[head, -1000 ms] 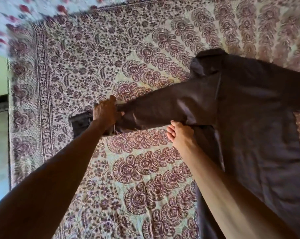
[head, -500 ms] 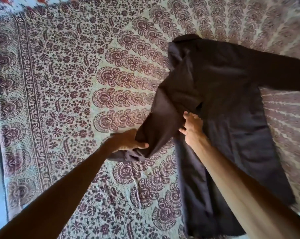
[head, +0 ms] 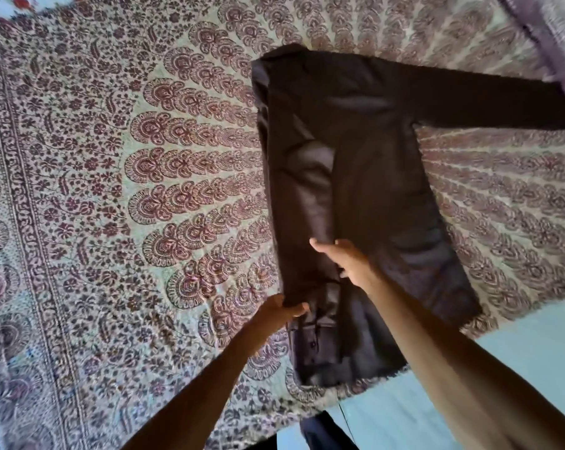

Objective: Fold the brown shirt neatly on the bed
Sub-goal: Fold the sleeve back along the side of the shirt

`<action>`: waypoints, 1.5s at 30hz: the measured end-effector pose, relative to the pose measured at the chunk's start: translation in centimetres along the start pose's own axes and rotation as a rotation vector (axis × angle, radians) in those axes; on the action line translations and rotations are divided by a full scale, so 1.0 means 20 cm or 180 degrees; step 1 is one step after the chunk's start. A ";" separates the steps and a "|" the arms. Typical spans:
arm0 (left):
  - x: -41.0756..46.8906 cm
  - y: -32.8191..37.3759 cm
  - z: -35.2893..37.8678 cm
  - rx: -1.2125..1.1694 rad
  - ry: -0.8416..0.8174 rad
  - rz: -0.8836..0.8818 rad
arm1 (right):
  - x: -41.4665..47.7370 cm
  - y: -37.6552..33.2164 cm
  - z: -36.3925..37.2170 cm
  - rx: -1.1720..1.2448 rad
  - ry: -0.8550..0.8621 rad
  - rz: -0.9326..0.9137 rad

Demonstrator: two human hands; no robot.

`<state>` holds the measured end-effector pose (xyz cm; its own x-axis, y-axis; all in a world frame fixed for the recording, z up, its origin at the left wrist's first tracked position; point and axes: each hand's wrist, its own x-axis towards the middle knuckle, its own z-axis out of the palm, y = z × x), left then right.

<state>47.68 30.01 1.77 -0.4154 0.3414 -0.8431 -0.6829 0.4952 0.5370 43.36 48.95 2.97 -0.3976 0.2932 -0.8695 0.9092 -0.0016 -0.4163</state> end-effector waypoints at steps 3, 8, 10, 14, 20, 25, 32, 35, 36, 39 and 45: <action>0.04 -0.09 0.09 0.0397 0.0679 0.0249 | -0.04 0.18 -0.04 -0.0034 0.0090 -0.0054; 0.01 -0.17 0.20 0.0442 0.0738 -0.0106 | -0.05 0.39 -0.11 -0.0130 0.0301 -0.0267; -0.01 -0.21 0.24 0.0259 0.0527 -0.0217 | -0.07 0.43 -0.14 -0.0014 0.0315 -0.0297; -0.03 -0.26 0.28 0.0041 0.0497 -0.0214 | -0.05 0.49 -0.16 -0.0248 0.0422 -0.0435; 0.01 -0.25 0.27 0.0217 0.0946 -0.0292 | -0.03 0.51 -0.17 -0.0964 0.0341 -0.0457; 0.10 -0.03 0.14 -0.0388 0.1239 -0.0058 | 0.03 0.30 -0.20 -0.0826 0.0521 -0.0753; 0.46 0.37 -0.17 -0.0171 0.1256 0.0089 | 0.20 -0.20 -0.18 -0.0629 0.0689 -0.0860; 0.52 0.51 -0.25 0.0445 0.1049 -0.0173 | 0.28 -0.37 -0.17 -0.0883 0.0757 -0.0678; 0.51 0.54 -0.26 0.0370 0.0890 -0.0317 | 0.31 -0.39 -0.17 -0.1021 0.0759 -0.0601; 0.53 0.59 -0.31 0.0255 0.0517 -0.0562 | 0.34 -0.43 -0.16 -0.1403 0.0706 -0.0193; 0.80 1.01 -0.57 0.0106 0.1430 0.0356 | 0.50 -0.74 -0.18 -0.0903 0.1240 -0.0553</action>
<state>20.31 36.43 -1.16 -0.7095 0.0178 -0.7044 -0.6025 0.5030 0.6196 26.38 55.41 1.49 -0.5196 0.6007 -0.6076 0.8529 0.3227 -0.4104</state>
